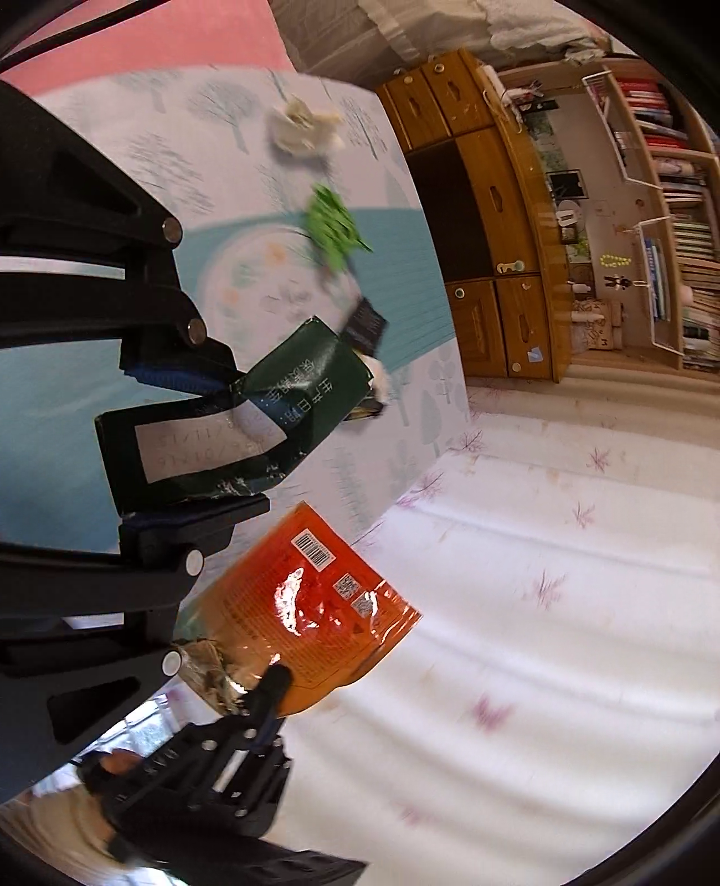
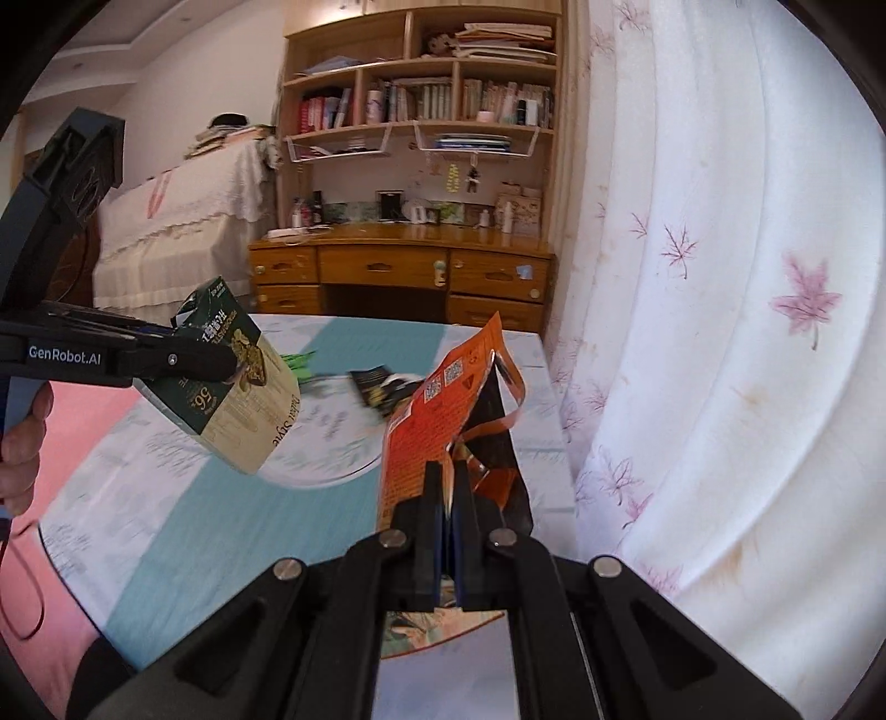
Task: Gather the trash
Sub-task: 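Carry the green box and orange bag toward the bin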
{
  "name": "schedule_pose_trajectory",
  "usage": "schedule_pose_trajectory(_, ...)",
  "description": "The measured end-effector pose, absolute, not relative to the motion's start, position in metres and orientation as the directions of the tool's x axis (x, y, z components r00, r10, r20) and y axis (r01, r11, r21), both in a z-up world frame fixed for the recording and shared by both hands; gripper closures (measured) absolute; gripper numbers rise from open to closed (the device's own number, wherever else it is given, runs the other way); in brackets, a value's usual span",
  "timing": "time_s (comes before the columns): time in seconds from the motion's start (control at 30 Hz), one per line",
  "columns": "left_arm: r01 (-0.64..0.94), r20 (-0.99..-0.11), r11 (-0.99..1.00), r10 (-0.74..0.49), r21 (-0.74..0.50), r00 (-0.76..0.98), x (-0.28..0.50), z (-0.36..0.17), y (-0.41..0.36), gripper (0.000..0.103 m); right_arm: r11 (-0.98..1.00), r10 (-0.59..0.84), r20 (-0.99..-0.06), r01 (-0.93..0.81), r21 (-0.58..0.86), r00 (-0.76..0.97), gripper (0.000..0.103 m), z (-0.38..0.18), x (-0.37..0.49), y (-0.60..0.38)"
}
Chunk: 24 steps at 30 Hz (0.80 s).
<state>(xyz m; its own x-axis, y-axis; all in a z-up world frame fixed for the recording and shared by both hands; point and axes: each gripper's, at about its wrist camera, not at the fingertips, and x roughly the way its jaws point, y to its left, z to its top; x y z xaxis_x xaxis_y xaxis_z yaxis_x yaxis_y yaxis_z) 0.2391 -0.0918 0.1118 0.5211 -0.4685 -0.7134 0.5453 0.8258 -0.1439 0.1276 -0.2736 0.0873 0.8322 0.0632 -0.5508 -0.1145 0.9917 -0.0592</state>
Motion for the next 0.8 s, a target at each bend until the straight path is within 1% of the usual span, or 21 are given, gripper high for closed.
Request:
schedule_pose_trajectory(0.13, 0.568, -0.702, 0.814, -0.473, -0.118, 0.533, 0.165, 0.119, -0.057, 0.071, 0.98, 0.118, -0.553, -0.188, -0.071, 0.824, 0.101, 0.093, 0.068, -0.241)
schedule_pose_trajectory(0.2, 0.573, -0.694, 0.81, -0.484, -0.124, 0.534, 0.132, 0.118, -0.04, 0.071, 0.972, 0.144, -0.557, -0.223, -0.077, 0.818, 0.101, 0.094, 0.043, -0.225)
schedule_pose_trajectory(0.43, 0.561, -0.683, 0.813, -0.498, -0.155, 0.534, 0.055, 0.091, -0.002, 0.071, 0.929, 0.232, -0.571, -0.353, -0.109, 0.787, 0.101, 0.081, -0.029, -0.179)
schedule_pose_trajectory(0.53, 0.543, -0.705, 0.821, -0.491, -0.177, 0.512, 0.032, 0.062, 0.01, 0.071, 0.911, 0.263, -0.598, -0.399, -0.105, 0.758, 0.101, 0.066, -0.05, -0.161)
schedule_pose_trajectory(0.63, 0.532, -0.755, 0.827, -0.464, -0.181, 0.464, 0.017, 0.021, 0.014, 0.071, 0.892, 0.28, -0.648, -0.441, -0.097, 0.708, 0.101, 0.039, -0.061, -0.148)
schedule_pose_trajectory(0.8, 0.538, -0.841, 0.831, -0.388, -0.142, 0.378, -0.005, -0.053, 0.003, 0.071, 0.86, 0.28, -0.743, -0.502, -0.087, 0.608, 0.101, -0.014, -0.068, -0.13)
